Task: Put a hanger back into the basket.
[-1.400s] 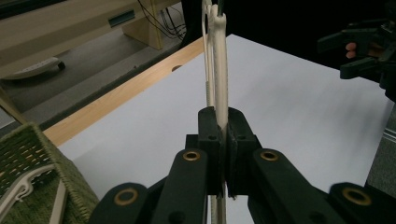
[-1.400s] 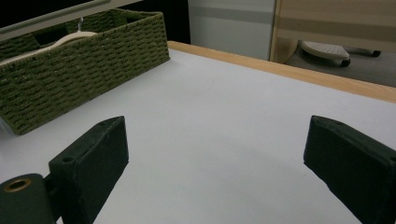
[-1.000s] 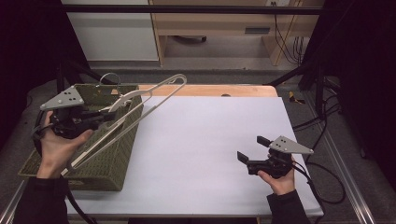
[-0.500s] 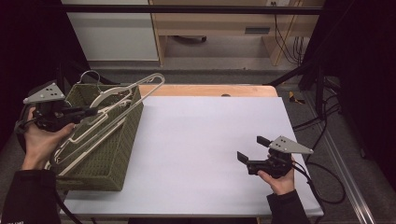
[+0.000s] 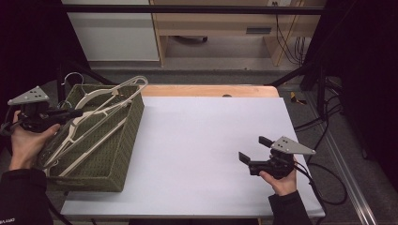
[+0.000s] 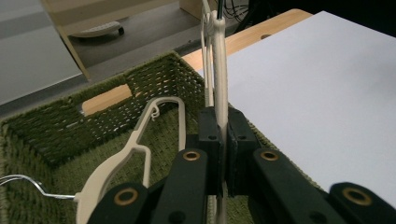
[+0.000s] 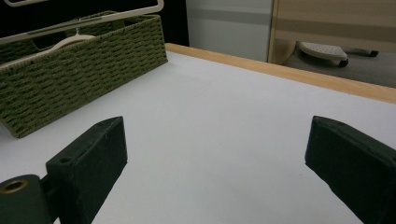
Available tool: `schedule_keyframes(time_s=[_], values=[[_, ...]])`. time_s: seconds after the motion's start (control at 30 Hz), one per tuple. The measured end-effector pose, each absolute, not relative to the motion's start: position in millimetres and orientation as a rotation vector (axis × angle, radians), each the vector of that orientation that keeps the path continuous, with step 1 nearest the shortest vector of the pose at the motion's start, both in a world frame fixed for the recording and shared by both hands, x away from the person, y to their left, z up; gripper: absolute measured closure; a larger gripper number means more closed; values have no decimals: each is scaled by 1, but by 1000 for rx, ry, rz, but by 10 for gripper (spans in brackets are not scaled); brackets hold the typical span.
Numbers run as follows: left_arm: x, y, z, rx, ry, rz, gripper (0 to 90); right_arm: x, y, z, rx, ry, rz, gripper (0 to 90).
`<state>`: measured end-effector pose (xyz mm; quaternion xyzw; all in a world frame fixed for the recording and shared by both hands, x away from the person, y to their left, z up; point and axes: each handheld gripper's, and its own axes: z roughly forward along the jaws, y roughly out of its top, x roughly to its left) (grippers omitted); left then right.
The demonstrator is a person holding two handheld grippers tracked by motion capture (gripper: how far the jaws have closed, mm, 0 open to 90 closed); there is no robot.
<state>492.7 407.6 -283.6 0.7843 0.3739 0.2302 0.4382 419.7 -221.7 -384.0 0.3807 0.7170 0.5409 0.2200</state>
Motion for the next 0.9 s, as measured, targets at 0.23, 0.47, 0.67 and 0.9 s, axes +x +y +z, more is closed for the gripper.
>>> schedule_keyframes(time_s=[0.23, 0.47, 0.67, 0.9], values=[[493, 424, -290, 1939, 957, 585, 866, 419, -222, -384, 1055, 1979, 1503, 59], [494, 437, -300, 1937, 1008, 569, 866, 419, -222, -384, 1056, 1980, 1500, 59], [496, 440, -316, 1942, 1051, 531, 866, 420, -222, -384, 1055, 1983, 1495, 59], [499, 434, -337, 1951, 1104, 469, 866, 420, -221, -384, 1058, 1985, 1496, 60]])
